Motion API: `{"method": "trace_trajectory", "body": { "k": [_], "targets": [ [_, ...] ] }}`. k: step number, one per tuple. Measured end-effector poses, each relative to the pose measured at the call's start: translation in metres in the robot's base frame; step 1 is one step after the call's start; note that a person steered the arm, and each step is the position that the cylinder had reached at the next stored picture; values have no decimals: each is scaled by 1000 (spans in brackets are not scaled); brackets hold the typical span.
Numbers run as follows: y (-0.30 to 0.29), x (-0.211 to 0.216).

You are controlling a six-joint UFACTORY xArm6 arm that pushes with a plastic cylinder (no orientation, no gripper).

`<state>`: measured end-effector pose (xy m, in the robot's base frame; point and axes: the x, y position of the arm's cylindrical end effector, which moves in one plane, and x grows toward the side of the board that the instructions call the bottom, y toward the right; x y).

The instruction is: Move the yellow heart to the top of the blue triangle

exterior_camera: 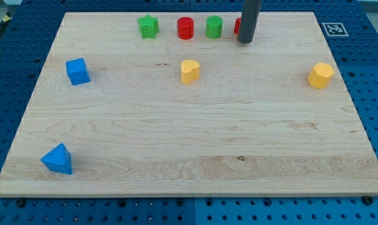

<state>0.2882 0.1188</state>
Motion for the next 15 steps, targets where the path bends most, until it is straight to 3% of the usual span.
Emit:
{"method": "trace_trajectory", "body": {
  "k": [1,3,6,9,11,13,15],
  "targets": [
    [0,14],
    [1,110],
    [-13,136],
    [-85,58],
    [-145,74],
    [-143,63],
    [-105,70]
  ]
}}
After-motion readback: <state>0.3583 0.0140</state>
